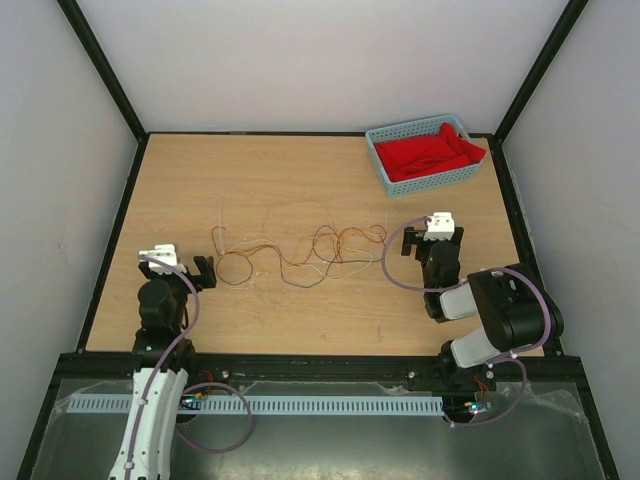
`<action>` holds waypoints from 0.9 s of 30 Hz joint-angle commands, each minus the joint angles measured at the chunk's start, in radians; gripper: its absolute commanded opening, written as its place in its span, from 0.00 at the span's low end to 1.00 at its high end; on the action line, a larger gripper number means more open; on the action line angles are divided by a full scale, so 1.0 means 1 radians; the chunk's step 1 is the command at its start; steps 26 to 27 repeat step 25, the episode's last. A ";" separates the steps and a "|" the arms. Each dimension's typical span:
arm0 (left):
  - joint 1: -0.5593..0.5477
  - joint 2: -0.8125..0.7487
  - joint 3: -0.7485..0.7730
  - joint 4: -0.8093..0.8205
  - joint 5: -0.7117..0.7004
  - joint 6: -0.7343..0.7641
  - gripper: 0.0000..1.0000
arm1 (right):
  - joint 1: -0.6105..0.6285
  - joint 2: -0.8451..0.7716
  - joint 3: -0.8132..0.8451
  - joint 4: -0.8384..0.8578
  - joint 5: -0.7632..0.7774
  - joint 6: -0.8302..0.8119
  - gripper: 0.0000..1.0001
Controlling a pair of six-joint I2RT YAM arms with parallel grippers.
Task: Zip-tie the wires
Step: Reset both arms
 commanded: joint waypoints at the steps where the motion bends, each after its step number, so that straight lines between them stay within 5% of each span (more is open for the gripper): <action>1: -0.005 -0.052 -0.011 -0.063 -0.017 0.003 0.99 | -0.004 -0.004 0.006 0.045 0.001 0.000 0.99; 27: -0.006 -0.036 -0.007 -0.067 -0.036 -0.008 0.99 | -0.004 -0.005 0.007 0.045 0.001 0.001 0.99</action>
